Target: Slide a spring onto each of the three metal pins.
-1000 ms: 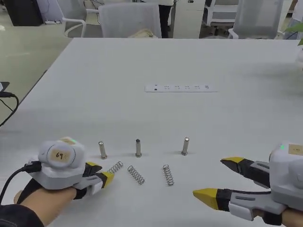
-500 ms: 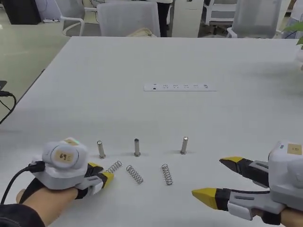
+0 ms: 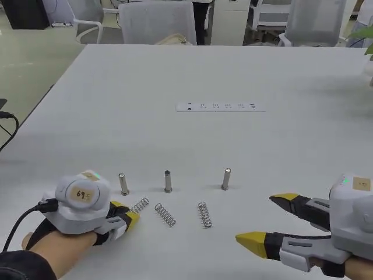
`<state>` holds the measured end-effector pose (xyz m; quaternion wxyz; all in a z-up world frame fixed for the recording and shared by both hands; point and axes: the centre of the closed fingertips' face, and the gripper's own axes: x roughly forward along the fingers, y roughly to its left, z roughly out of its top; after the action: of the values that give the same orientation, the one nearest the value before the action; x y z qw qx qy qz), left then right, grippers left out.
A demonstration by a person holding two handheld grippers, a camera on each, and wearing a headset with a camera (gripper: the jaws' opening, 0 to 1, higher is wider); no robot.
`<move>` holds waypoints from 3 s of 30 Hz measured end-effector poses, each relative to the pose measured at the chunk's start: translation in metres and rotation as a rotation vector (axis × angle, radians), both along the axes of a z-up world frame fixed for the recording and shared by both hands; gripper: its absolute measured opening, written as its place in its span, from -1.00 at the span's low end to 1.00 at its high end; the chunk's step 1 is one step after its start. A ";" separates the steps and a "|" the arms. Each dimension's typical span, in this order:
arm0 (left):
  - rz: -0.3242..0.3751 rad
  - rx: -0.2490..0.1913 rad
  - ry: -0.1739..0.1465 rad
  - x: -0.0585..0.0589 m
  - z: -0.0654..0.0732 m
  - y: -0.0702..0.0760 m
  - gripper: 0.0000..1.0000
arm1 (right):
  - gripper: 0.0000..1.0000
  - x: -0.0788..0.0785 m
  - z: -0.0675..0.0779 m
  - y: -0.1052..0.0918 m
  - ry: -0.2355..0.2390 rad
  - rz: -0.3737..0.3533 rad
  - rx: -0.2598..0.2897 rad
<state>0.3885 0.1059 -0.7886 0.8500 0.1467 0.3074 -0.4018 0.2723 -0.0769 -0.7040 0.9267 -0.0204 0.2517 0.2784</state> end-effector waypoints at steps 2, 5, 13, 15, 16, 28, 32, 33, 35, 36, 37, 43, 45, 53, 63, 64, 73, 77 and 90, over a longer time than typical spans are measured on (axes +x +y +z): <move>-0.005 0.002 -0.005 0.000 0.000 0.000 -0.93 | 0.32 0.000 0.000 0.000 0.001 0.001 0.003; -0.010 0.009 -0.009 0.000 0.000 0.001 -0.94 | 0.32 0.000 0.000 0.001 0.001 0.003 0.001; -0.031 0.018 -0.030 -0.001 0.003 0.002 -0.95 | 0.31 0.000 0.000 0.002 -0.001 0.006 0.002; -0.034 0.014 -0.032 -0.002 0.005 0.002 -0.95 | 0.31 0.000 0.001 0.002 -0.001 0.006 0.002; -0.036 0.013 -0.033 -0.002 0.005 0.002 -0.95 | 0.31 0.000 0.000 0.002 -0.001 0.007 0.002; -0.047 -0.014 -0.049 -0.008 0.019 0.007 -0.95 | 0.28 0.002 0.005 0.004 -0.016 0.015 0.006; -0.067 -0.028 -0.063 -0.015 0.027 0.007 -0.95 | 0.27 0.003 0.007 0.005 -0.020 0.024 0.003; -0.071 -0.033 -0.063 -0.016 0.028 0.007 -0.95 | 0.27 0.003 0.008 0.005 -0.020 0.026 0.004; -0.078 -0.037 -0.067 -0.019 0.030 0.007 -0.95 | 0.26 0.004 0.009 0.005 -0.018 0.030 0.001; -0.082 -0.040 -0.068 -0.021 0.032 0.007 -0.95 | 0.26 0.004 0.010 0.006 -0.019 0.035 -0.001; -0.085 -0.043 -0.069 -0.022 0.032 0.007 -0.95 | 0.26 0.004 0.011 0.006 -0.020 0.038 -0.002; -0.103 -0.056 -0.082 -0.028 0.040 0.005 -0.95 | 0.23 0.009 0.017 0.004 -0.028 0.060 -0.011; -0.108 -0.063 -0.088 -0.029 0.044 0.004 -0.95 | 0.22 0.011 0.019 0.004 -0.031 0.068 -0.011; -0.122 -0.076 -0.097 -0.032 0.050 0.000 -0.95 | 0.17 0.022 0.022 0.013 -0.029 0.132 -0.027; -0.149 -0.093 -0.110 -0.037 0.058 -0.006 -0.95 | 0.06 0.037 0.022 0.031 -0.016 0.216 -0.033; -0.153 -0.094 -0.111 -0.037 0.058 -0.006 -0.95 | 0.05 0.037 0.022 0.034 -0.016 0.224 -0.029; -0.205 -0.115 -0.121 -0.044 0.067 -0.016 -0.95 | -0.04 0.045 0.026 0.051 -0.013 0.282 -0.014; -0.229 -0.123 -0.126 -0.048 0.068 -0.020 -0.95 | -0.08 0.045 0.026 0.059 -0.008 0.305 0.001; -0.353 -0.156 -0.165 -0.069 0.082 -0.040 -0.95 | -0.18 0.038 0.025 0.078 0.011 0.369 0.025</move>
<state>0.3193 0.0662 -0.7065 0.7975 0.1646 0.1744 -0.5535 0.3103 0.0011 -0.6785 0.8587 -0.0531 0.2450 0.4470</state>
